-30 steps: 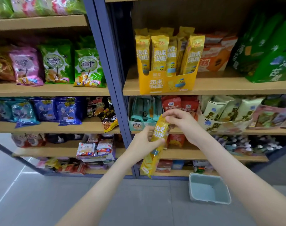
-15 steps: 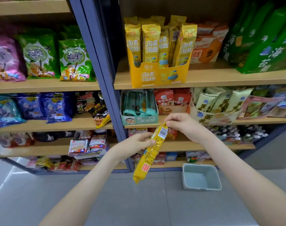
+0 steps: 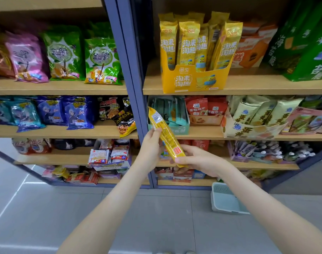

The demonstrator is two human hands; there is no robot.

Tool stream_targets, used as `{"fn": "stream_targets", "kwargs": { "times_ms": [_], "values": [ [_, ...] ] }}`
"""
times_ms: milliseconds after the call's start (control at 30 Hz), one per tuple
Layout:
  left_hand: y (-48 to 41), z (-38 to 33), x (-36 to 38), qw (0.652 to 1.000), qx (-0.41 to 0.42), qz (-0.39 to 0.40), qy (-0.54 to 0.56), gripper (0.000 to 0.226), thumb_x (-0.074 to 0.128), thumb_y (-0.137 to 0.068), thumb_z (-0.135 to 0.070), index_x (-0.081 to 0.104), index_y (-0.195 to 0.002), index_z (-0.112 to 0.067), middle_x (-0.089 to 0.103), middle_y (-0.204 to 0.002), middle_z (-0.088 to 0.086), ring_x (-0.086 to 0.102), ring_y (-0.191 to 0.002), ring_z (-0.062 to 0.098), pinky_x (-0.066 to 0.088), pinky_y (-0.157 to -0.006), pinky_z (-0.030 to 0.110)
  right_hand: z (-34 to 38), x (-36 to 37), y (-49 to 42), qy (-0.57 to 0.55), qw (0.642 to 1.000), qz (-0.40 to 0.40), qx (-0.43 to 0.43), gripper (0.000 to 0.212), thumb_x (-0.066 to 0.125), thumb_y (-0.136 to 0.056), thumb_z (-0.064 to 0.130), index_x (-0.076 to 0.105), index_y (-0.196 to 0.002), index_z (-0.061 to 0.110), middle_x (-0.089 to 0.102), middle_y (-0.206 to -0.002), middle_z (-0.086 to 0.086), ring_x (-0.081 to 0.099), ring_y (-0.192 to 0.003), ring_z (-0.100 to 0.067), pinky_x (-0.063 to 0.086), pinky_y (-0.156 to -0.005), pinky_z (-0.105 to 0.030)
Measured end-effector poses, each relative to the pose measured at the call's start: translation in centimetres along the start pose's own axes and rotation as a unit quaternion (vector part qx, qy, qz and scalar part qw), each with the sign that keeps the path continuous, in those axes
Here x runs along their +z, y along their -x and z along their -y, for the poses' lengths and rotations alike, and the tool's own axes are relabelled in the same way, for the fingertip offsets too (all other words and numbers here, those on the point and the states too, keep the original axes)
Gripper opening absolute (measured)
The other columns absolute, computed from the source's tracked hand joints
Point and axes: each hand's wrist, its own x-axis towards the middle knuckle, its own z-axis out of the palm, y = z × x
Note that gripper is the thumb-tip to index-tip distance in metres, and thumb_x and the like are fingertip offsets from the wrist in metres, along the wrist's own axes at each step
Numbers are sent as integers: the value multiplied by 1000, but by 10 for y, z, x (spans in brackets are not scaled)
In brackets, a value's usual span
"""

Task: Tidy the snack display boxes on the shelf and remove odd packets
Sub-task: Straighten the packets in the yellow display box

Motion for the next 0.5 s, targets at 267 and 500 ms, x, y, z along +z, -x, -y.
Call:
{"fn": "stream_targets", "kwargs": {
  "times_ms": [267,500],
  "values": [
    [7,-1,-14,993,-29,1,113,28,39,-105,-31,55,-115,-11,69,-108,9,70,-89,16,59,-75,36,7,2,0,22,991,-106,-74,52,76,-74,30,56,-123,32,67,-115,9,63,-95,3,45,-80,-19],
    [10,-4,-13,986,-78,-58,138,15,58,-96,-9,58,-110,-3,69,-101,13,71,-81,20,58,-58,31,11,9,-8,68,976,-175,-108,62,79,-78,12,49,-129,31,57,-124,13,59,-108,-5,49,-86,-19]
  ]
}}
